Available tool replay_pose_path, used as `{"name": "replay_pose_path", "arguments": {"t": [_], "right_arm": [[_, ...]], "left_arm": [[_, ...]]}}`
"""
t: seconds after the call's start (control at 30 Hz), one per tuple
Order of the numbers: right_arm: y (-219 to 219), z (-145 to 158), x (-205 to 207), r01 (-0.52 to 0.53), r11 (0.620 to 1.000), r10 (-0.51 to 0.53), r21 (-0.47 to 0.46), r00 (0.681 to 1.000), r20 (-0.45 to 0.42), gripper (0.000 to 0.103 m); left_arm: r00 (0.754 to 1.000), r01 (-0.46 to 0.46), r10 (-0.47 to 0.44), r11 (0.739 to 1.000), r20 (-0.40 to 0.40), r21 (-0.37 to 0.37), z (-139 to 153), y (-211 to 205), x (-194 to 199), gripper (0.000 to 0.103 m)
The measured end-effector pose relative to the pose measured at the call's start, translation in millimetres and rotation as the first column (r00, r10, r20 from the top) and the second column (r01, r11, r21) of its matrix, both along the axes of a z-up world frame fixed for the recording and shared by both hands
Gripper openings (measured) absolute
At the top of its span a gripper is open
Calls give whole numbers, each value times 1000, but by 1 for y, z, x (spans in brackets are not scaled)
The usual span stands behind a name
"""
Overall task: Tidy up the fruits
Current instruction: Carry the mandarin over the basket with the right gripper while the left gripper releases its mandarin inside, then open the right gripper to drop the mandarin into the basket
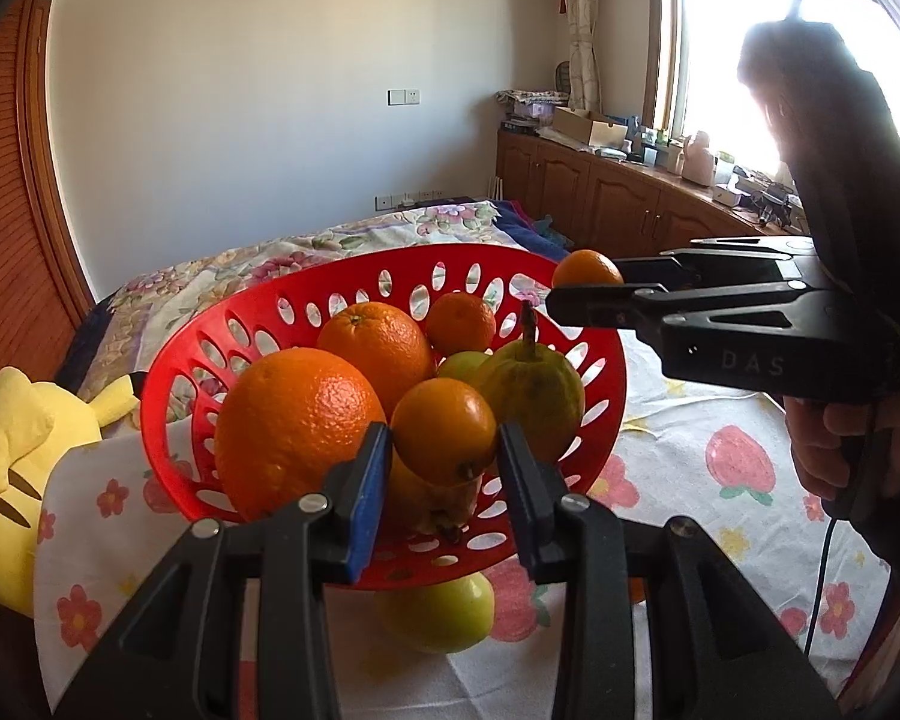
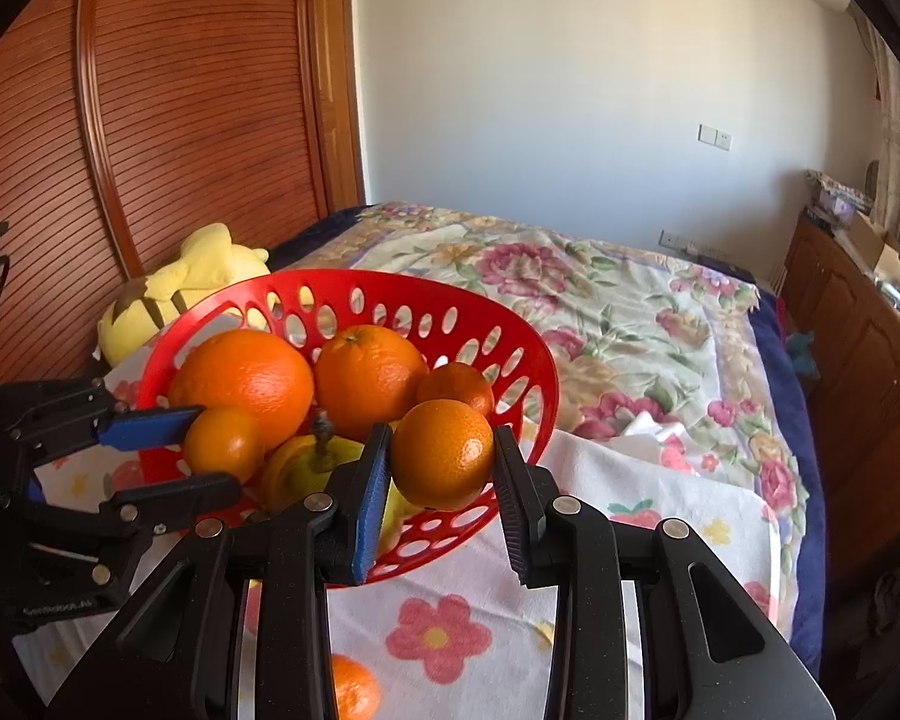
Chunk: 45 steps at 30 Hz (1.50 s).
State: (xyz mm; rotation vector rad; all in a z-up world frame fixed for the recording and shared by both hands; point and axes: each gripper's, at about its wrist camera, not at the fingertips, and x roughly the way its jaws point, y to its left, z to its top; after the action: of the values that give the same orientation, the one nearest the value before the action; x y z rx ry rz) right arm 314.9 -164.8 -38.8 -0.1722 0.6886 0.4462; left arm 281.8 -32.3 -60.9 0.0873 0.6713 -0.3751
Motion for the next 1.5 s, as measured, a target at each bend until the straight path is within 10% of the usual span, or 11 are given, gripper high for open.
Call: {"name": "replay_pose_path", "arguments": {"t": [0.93,1.5], "right_arm": [[7,-18,27,13,1000,-12,16,999,-35,35],[-14,5,-49,28,998,-30,47,999,31,38]], "left_arm": [[996,-76,77,997,44,-31,12,44,-26,54],[994,-100,102,992,29,-72,-6,55,-55,58]]}}
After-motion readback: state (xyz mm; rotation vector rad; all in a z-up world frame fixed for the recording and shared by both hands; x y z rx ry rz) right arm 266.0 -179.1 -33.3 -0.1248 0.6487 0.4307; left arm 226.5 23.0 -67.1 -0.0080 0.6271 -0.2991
